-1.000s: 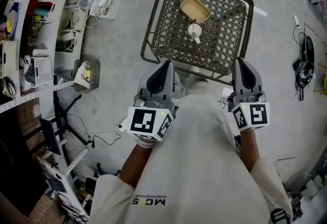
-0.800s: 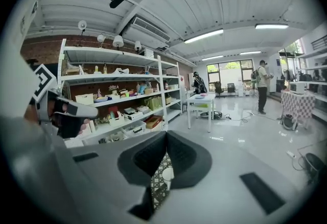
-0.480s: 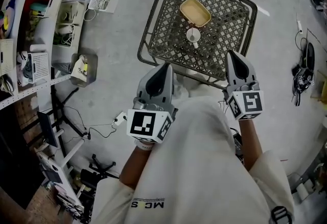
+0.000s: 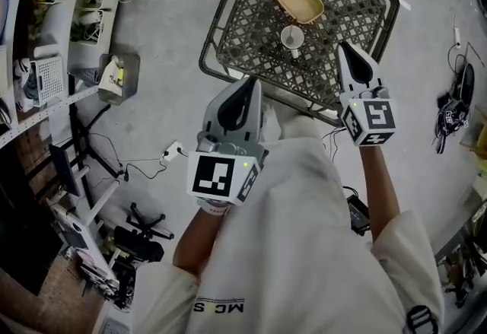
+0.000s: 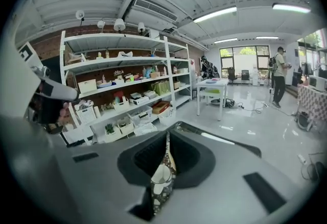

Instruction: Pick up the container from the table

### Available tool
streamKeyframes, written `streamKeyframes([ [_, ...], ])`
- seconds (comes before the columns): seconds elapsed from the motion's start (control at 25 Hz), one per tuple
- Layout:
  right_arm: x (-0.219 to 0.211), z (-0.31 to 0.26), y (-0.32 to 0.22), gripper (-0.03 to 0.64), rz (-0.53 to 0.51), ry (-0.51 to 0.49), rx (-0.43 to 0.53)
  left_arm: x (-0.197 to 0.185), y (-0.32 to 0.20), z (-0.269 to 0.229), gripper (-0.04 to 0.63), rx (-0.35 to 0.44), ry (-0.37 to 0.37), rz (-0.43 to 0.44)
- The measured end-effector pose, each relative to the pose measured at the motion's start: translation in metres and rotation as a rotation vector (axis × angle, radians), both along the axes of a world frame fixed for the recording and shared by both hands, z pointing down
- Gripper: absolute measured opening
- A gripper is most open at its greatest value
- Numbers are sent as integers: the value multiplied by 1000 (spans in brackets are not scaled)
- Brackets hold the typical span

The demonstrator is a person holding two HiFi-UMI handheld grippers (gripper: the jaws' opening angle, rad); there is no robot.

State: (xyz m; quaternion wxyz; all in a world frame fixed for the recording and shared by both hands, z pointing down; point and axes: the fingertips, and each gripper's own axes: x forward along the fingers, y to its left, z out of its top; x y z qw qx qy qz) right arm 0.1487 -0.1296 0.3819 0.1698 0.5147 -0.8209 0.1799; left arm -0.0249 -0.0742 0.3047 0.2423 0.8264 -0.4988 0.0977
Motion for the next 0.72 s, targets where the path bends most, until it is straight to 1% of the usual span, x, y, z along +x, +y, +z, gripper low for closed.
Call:
streamKeyframes([
  [0.24,6,33,-25,20,-26,18,-37,12,-10,20,25,-35,-3,-8],
  [0.4,6,56,-43,20,-47,27,-64,19,-18,35,25,-56,-22,-1],
  [0.6,8,89,-61,33,-61,45,-100,21,-25,52,25,-84,-23,-26],
  [0.72,6,106,-74,43,-67,52,-113,23,-31,64,25,-116,-8,-47],
])
